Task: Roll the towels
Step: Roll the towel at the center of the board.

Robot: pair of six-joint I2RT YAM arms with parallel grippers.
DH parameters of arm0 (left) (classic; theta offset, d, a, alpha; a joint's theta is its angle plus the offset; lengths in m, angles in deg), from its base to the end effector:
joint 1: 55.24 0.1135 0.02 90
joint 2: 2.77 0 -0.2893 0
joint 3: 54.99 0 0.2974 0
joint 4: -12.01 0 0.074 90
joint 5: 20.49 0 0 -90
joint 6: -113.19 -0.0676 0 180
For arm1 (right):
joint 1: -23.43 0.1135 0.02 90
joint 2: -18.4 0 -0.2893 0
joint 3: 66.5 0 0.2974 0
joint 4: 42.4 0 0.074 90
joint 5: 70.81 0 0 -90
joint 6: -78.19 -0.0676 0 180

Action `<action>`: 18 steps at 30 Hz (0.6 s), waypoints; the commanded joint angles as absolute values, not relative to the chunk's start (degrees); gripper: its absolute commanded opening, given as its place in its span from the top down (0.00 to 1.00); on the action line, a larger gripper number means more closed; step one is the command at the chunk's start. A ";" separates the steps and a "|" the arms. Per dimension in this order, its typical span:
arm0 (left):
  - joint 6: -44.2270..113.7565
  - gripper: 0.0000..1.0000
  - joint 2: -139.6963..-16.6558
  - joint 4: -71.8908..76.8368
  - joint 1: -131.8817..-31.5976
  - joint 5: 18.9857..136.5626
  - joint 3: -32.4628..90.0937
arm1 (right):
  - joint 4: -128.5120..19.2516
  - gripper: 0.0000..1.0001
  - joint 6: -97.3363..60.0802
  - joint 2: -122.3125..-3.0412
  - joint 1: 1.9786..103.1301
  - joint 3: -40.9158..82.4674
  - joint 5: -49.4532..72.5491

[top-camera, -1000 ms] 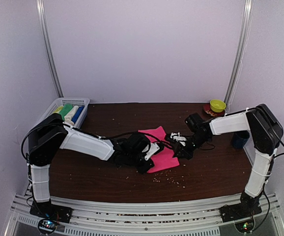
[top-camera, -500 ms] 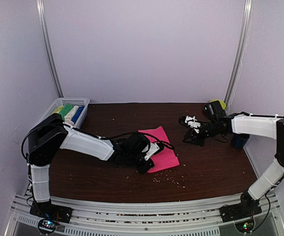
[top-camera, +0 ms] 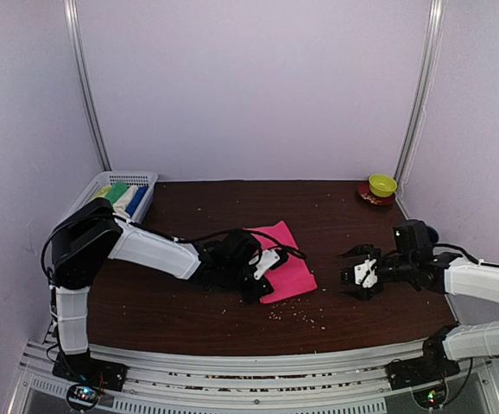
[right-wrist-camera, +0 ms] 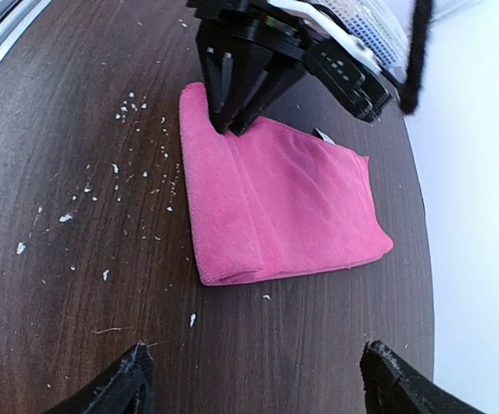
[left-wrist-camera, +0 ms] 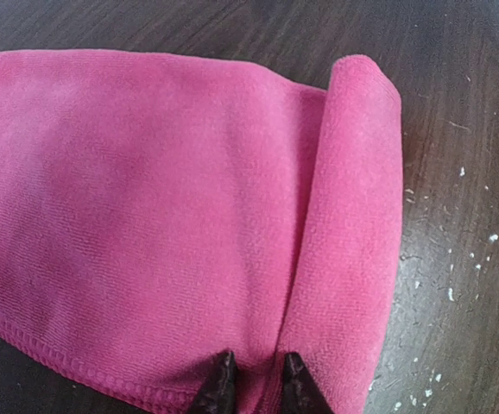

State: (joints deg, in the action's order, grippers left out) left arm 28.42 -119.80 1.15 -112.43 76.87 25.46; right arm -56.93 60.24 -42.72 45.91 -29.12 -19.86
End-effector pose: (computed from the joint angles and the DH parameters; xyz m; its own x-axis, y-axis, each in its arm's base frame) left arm 0.2559 -0.4129 0.0901 -0.4777 0.5741 -0.6649 0.8404 0.5191 -0.1556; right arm 0.2164 0.1356 0.1687 0.5409 -0.5757 -0.6132 -0.7768 -0.0624 -0.6266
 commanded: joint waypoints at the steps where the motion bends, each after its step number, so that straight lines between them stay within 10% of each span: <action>1: 29.34 0.81 -123.34 -1.13 -111.65 81.71 24.78 | -51.58 0.17 68.76 -44.39 49.86 -31.21 -17.37; 18: 30.86 0.83 -124.28 1.58 -108.79 88.02 23.22 | -30.91 0.31 65.73 -60.97 65.87 -34.07 8.25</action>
